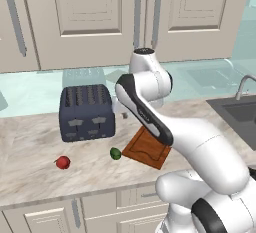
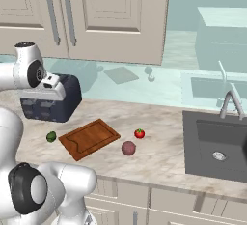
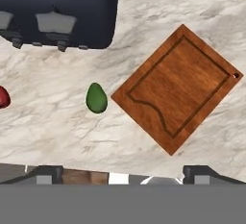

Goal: Place the avocado, onion, tomato, and bell pepper on the cutting board.

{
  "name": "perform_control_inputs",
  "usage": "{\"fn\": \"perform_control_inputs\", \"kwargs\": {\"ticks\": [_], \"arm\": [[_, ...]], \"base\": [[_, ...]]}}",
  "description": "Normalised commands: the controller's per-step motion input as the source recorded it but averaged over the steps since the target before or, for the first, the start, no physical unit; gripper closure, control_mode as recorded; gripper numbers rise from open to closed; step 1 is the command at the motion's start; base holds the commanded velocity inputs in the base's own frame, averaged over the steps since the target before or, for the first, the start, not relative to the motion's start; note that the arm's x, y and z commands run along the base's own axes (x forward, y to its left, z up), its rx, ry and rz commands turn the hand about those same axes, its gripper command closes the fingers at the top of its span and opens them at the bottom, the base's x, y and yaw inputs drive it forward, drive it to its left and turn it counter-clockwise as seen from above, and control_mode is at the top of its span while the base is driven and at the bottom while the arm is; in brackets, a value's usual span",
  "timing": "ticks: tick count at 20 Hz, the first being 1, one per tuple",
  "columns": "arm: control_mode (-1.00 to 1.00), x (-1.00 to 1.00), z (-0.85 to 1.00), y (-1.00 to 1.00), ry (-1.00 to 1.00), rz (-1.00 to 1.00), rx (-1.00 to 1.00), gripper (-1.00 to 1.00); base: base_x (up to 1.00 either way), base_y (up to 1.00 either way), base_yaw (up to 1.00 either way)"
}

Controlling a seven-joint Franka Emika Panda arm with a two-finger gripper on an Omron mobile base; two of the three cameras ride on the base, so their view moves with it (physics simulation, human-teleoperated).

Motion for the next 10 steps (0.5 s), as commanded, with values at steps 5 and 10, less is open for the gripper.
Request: {"fn": "perform_control_inputs", "kwargs": {"ticks": [5, 10], "arm": [[-1.0, 0.0, -0.25, 0.66, 0.06, 0.0, -0.02, -1.0], [-1.0, 0.0, -0.31, 0.59, 0.03, 0.0, -0.01, -1.0]], "base": [[0.0, 0.0, 0.0], [0.0, 0.0, 0.0]]}}
